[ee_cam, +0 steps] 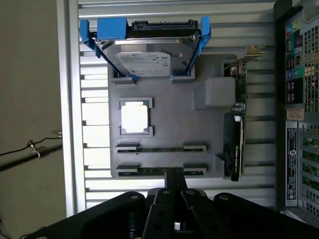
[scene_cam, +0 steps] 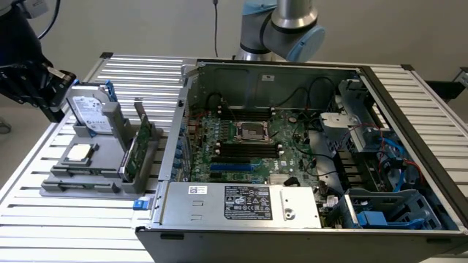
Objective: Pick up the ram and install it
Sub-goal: 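Pick up the ram and move it above insertion slot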
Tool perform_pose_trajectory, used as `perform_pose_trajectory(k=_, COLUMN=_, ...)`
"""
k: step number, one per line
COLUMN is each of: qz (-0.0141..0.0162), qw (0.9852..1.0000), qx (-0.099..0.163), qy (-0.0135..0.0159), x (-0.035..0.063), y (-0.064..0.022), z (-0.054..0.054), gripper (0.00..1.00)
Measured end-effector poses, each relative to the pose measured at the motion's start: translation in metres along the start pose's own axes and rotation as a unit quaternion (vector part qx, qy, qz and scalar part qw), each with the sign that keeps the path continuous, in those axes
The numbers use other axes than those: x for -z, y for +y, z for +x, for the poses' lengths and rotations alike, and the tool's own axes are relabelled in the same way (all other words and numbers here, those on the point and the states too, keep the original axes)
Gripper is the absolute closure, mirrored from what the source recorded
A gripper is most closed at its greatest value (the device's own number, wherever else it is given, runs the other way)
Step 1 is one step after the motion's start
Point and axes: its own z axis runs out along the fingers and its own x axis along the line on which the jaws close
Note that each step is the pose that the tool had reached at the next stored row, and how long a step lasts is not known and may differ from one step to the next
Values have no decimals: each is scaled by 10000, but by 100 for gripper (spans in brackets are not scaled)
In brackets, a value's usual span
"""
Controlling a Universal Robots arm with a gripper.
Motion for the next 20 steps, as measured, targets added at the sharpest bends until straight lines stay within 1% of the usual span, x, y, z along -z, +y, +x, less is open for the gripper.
perform_pose_trajectory(k=2, qz=0, qw=10000, qx=93, qy=-11, x=-4, y=-1, z=4, gripper=89)
perform_pose_trajectory(k=5, qz=4, qw=9993, qx=367, qy=-7, x=-5, y=-1, z=4, gripper=89)
perform_pose_trajectory(k=8, qz=6, qw=9979, qx=641, qy=3, x=-9, y=0, z=5, gripper=89)
perform_pose_trajectory(k=10, qz=7, qw=9966, qx=820, qy=10, x=-13, y=0, z=5, gripper=89)
perform_pose_trajectory(k=13, qz=9, qw=9940, qx=1094, qy=20, x=-19, y=-1, z=4, gripper=89)
perform_pose_trajectory(k=15, qz=11, qw=9919, qx=1273, qy=28, x=-22, y=-1, z=4, gripper=89)
perform_pose_trajectory(k=18, qz=13, qw=9880, qx=1542, qy=38, x=-29, y=-1, z=4, gripper=89)
perform_pose_trajectory(k=20, qz=15, qw=9851, qx=1719, qy=45, x=-34, y=-1, z=4, gripper=89)
